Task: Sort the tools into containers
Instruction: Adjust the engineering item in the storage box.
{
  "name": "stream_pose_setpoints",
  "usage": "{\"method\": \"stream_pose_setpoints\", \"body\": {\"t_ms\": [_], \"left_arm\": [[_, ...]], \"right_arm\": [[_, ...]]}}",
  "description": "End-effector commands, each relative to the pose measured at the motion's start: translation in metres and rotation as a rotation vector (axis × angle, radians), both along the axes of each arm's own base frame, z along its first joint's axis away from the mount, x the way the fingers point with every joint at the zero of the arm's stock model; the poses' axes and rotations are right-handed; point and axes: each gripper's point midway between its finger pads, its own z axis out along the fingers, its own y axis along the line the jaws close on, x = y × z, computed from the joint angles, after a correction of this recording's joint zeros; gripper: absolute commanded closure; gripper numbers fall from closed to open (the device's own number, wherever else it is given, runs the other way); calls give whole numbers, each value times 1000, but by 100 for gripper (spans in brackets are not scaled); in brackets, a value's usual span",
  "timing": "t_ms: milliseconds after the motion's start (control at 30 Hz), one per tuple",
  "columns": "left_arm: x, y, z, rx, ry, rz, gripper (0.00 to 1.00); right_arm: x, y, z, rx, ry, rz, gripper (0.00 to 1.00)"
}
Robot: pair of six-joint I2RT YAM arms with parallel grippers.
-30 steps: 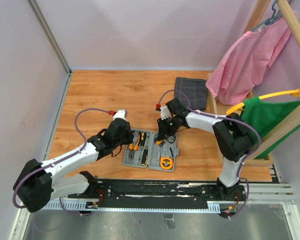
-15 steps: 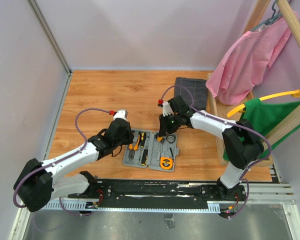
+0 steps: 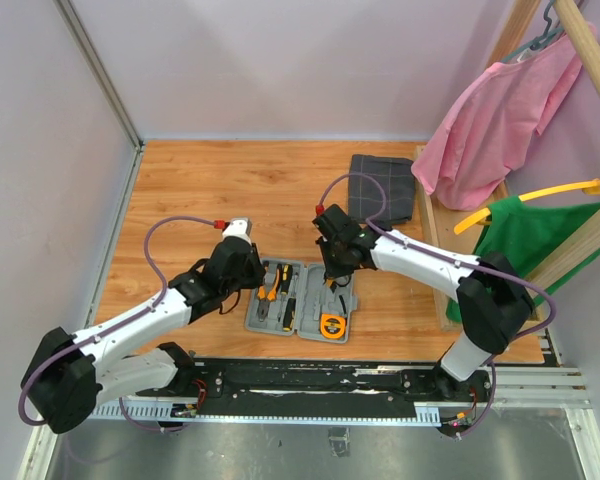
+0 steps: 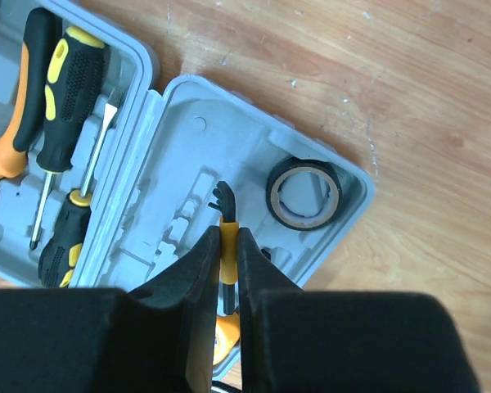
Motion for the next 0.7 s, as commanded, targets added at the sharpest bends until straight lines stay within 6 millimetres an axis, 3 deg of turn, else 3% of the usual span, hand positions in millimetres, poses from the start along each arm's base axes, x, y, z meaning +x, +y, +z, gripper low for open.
{"method": "stream_pose_setpoints", "body": {"t_ms": [0, 300, 667], "left_arm": [[-3, 8, 3, 15, -17, 0, 77], [-11, 9, 5, -2, -24, -28, 77], [-13, 9, 6, -12, -25, -29, 77]], "right_arm": [[11, -16, 9, -180, -75, -140, 99], [17, -7, 15, -302, -122, -143, 99], [13, 7, 8, -430, -127, -73, 99]]}}
